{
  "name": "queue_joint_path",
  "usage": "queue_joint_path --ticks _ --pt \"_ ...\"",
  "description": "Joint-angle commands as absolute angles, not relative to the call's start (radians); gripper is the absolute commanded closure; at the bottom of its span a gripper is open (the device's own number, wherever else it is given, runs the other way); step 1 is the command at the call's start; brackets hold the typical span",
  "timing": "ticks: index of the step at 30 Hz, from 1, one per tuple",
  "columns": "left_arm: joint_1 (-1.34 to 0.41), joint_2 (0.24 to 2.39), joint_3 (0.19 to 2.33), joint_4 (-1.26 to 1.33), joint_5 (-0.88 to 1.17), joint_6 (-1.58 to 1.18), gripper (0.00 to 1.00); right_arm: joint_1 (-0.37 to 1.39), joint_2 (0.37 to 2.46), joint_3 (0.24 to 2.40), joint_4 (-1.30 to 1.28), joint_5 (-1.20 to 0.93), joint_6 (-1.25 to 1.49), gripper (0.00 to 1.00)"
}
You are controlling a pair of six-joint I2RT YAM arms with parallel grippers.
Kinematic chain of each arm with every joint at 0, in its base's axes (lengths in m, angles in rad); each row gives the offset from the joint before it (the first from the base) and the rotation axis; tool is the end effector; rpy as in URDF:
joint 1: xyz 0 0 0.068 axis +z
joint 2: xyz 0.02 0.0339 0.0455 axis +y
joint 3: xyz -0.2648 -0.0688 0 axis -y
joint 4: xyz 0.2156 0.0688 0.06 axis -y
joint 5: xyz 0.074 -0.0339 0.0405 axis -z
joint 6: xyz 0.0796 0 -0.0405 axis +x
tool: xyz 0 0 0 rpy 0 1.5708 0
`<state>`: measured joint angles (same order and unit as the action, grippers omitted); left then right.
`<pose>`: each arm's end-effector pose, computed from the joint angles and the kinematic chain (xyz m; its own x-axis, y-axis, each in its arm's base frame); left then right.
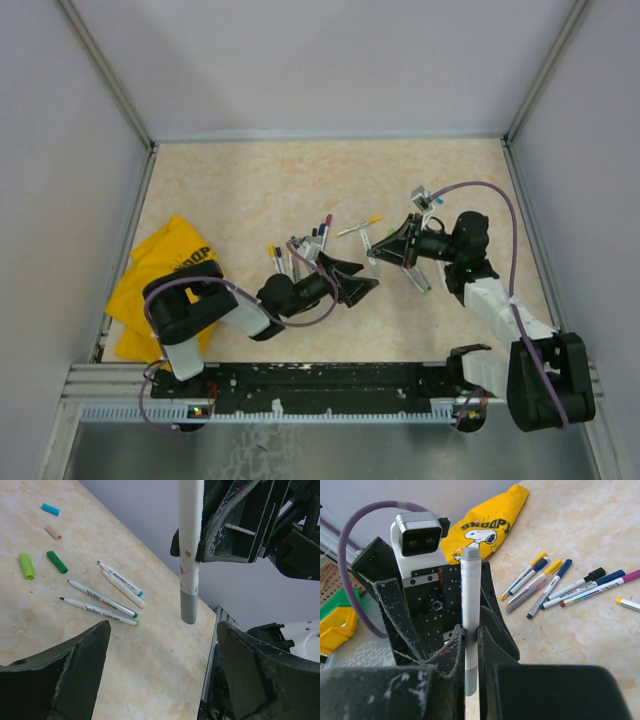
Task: Open the pen caps
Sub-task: Adjust the pen.
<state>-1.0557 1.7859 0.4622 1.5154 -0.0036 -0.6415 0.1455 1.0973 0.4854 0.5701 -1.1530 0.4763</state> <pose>0.1669 -0.2942 0.2071 -0.4445 -0.4295 -0.7861 0.7520 0.2979 -0.5880 0.2036 0.1034 0.2700 -0.4780 0.1180 -0.8704 -0.8363 0.2419 0.4920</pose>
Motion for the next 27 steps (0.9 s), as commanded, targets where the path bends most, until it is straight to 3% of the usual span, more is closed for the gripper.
queue_joint_path --ticks 1,9,12,21,24,27 --pt "-1.063 1.824 0.514 1.664 -0.036 -0.661 0.09 0.14 1.109 0.487 0.63 -1.157 0.486 1.0" --pt "-1.062 1.859 0.566 1.641 -0.011 -0.676 0.3 0.141 1.113 0.485 0.64 -1.16 0.495 1.0" --pt "-1.062 1.856 0.574 1.63 -0.001 -0.674 0.41 0.14 1.116 0.485 0.643 -1.163 0.496 1.0" --pt "-1.059 1.844 0.583 1.587 0.021 -0.658 0.9 0.14 1.116 0.485 0.644 -1.174 0.497 1.0" --pt "-1.053 1.827 0.569 1.58 0.036 -0.653 1.0 0.14 1.117 0.493 0.628 -1.181 0.487 1.0" --pt "-1.045 1.794 0.547 1.554 0.065 -0.644 1.0 0.14 1.103 0.515 0.556 -1.192 0.423 0.73"
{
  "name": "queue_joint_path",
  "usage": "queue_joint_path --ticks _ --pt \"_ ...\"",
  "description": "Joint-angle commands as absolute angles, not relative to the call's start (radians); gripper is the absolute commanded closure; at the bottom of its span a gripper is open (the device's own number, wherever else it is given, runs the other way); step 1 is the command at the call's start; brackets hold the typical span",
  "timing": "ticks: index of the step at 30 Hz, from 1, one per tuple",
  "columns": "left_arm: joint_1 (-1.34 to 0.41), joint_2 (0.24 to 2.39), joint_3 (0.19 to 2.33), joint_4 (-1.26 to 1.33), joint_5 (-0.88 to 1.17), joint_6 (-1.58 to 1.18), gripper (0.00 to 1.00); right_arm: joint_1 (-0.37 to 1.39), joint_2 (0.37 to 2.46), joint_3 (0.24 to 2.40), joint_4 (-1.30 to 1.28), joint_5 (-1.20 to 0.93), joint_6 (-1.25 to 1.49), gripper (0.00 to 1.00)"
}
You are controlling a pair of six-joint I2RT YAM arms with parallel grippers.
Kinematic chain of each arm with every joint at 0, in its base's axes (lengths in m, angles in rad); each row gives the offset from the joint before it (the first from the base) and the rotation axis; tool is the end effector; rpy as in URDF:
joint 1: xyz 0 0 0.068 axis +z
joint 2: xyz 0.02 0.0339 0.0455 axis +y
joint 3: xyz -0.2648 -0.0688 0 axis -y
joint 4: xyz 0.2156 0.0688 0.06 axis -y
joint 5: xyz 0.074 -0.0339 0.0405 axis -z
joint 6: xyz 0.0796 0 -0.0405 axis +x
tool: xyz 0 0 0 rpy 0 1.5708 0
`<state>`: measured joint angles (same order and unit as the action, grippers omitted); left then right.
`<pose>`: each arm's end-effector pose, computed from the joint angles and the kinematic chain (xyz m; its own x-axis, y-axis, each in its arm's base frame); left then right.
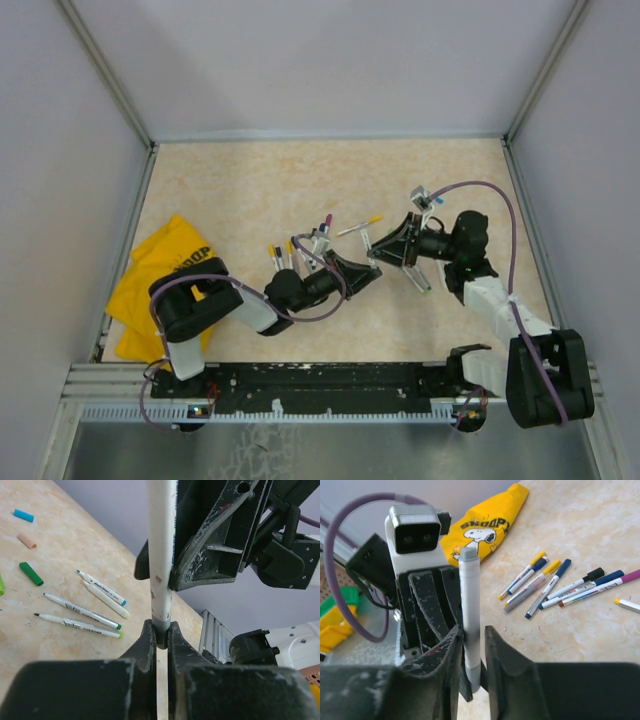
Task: Open the pen caps
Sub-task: Adjust the pen.
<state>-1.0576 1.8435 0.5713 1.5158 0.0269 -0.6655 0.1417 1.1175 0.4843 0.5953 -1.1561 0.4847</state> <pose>0.1754 -0.3157 0.2171 -0.4525 -0.4543 -0.7674 0.7682 0.2384 -0.5941 0.2069 0.1031 0.2683 -0.4816 0.1209 -0.8680 -0.8340 0.2411 0.4963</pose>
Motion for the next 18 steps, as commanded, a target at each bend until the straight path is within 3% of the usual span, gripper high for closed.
queue_joint_path --ticks 1,4,6,11,18 --pt "-1.039 1.778 0.538 1.54 0.078 -0.645 1.0 0.14 1.096 0.525 0.52 -1.194 0.393 0.62" --pt "-1.024 1.708 0.495 1.482 0.137 -0.653 1.0 0.14 1.063 0.579 0.357 -1.195 0.256 0.39" --pt "-1.013 1.645 0.465 1.402 0.186 -0.653 1.0 0.14 1.033 0.611 0.241 -1.192 0.148 0.34" --pt "-0.985 1.424 0.426 0.973 0.309 -0.582 1.0 0.139 0.952 0.682 -0.054 -1.164 -0.216 0.33" --pt "-0.95 1.104 0.408 0.447 0.286 -0.454 1.0 0.139 0.887 0.747 -0.462 -1.257 -0.818 0.42"
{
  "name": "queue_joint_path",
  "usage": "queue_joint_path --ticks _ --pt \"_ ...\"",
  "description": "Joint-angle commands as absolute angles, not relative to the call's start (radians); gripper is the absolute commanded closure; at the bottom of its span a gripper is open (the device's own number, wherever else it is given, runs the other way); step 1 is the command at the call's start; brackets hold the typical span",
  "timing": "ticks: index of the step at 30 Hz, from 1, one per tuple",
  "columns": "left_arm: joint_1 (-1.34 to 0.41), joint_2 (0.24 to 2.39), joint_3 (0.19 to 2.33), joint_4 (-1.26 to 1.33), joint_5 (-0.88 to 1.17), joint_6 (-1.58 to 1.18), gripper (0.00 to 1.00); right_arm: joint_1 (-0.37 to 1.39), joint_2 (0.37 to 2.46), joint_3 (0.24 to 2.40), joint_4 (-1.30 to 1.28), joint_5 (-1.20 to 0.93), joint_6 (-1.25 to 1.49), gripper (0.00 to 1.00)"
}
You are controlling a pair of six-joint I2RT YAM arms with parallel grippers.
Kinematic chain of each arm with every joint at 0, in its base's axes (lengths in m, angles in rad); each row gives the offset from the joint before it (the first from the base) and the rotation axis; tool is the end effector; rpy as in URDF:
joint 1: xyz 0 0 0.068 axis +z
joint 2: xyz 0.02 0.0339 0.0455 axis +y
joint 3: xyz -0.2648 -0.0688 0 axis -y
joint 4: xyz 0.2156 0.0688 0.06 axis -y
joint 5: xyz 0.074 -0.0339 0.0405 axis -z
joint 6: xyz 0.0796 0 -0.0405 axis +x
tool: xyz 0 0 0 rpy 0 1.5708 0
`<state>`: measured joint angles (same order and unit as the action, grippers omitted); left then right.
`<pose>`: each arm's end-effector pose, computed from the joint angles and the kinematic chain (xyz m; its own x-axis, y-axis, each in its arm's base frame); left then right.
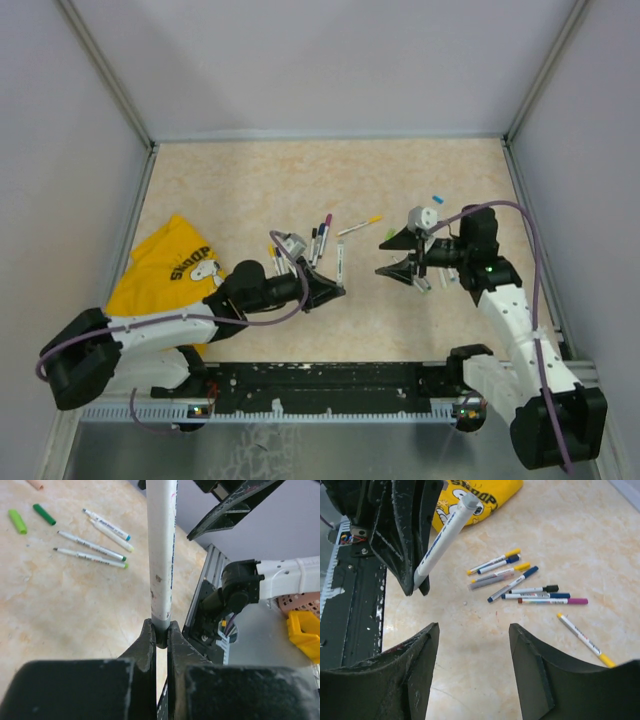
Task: Open the pen caps
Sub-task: Adjust the pen.
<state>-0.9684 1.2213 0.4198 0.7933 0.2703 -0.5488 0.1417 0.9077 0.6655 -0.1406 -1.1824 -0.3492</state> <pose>0.1372 -0.2371 0.2479 -0.4971 -0.1643 -0.8520 0.8041 0.2817 -0.5235 0.1651 0.0980 0.2898 -0.0384 -0.1364 -0.9899 -0.9754 0.2203 0.0075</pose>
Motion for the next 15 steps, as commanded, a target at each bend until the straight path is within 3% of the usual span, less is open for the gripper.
queue_joint_path --ticks 1,6,15 --pt "-0.941 1.08 0.408 0.407 0.298 -0.442 1.0 0.139 0.887 0.765 -0.541 -1.264 -0.914 0.42" --pt "-0.881 1.073 0.44 0.278 0.419 -0.41 1.0 0.139 0.888 0.832 -0.789 -1.206 -1.282 0.41" --pt "-0.867 1.242 0.553 0.208 0.618 -0.352 1.0 0.197 0.913 0.87 -0.877 -1.013 -1.592 0.38"
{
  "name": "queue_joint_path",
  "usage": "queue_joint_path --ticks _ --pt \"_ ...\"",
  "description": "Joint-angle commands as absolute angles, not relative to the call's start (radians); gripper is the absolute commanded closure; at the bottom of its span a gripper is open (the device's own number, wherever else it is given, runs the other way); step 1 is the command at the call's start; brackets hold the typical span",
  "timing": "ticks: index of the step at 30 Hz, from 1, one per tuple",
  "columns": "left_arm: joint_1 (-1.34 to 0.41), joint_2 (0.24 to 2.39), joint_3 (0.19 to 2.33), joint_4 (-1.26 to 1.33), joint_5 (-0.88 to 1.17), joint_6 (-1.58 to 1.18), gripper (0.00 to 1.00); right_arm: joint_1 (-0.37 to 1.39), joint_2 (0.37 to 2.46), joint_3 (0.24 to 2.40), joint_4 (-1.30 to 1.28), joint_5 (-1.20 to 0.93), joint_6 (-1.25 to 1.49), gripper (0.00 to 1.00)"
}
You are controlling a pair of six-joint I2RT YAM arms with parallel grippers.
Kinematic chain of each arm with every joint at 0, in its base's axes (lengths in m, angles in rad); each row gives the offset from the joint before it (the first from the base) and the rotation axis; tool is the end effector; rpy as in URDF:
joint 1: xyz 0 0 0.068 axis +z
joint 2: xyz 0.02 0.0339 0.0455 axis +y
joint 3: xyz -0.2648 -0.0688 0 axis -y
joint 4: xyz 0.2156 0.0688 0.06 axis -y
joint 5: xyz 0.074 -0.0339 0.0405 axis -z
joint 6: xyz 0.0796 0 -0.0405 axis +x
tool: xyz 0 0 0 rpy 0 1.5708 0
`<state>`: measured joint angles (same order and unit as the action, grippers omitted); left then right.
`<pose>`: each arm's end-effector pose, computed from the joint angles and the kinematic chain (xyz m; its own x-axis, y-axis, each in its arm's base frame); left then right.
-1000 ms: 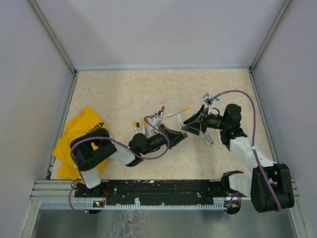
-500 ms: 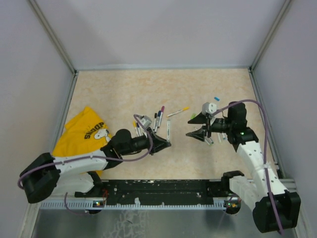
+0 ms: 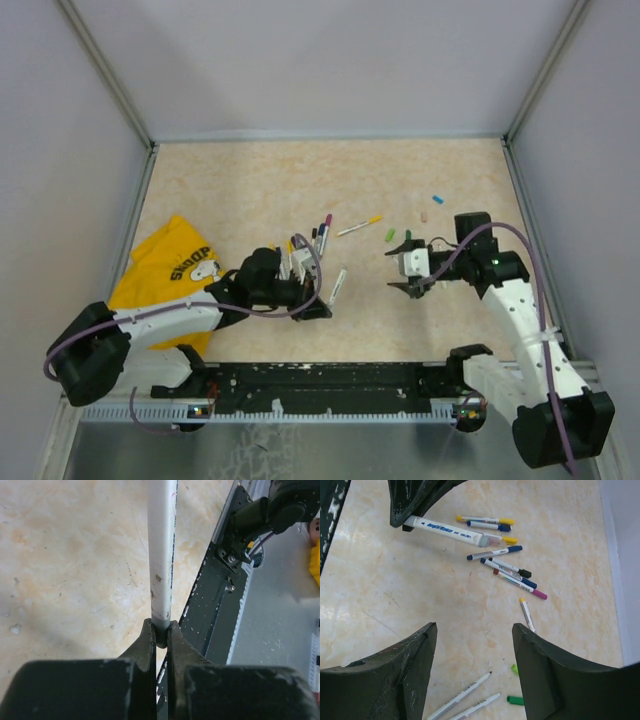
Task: Open the pen caps
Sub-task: Adjust the pen.
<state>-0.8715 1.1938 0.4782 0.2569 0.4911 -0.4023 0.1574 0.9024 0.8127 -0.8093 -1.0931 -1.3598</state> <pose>0.1347 -0.2185 0.1997 -0.6331 0.2163 -0.7433 0.7598 0.3572 -0.5432 0.1320 0.0925 0.2752 0.4423 -0.3850 -0.8100 -0.8853 -0.0430 -0.4630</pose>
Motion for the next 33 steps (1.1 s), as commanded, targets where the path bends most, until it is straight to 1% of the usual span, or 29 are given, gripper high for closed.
queue_joint_path --ticks 1,7,11,18,28,33 --pt "-0.867 1.262 0.565 0.209 0.645 -0.346 1.0 0.214 0.916 0.872 -0.881 -0.997 -1.612 0.38" --pt "-0.867 1.384 0.618 0.218 0.741 -0.342 1.0 0.344 0.924 0.868 -0.887 -0.892 -1.699 0.37" --pt "-0.868 1.429 0.627 0.243 0.778 -0.343 1.0 0.439 0.921 0.844 -0.856 -0.794 -1.701 0.36" --pt "-0.867 1.456 0.635 0.245 0.811 -0.334 1.0 0.628 0.912 0.798 -0.742 -0.603 -1.639 0.35" --pt "-0.876 1.493 0.649 0.259 0.833 -0.341 1.0 0.756 0.969 0.81 -0.728 -0.515 -1.637 0.37" --pt "-0.879 1.518 0.657 0.277 0.84 -0.344 1.0 0.866 1.04 0.743 -0.659 -0.355 -1.64 0.4"
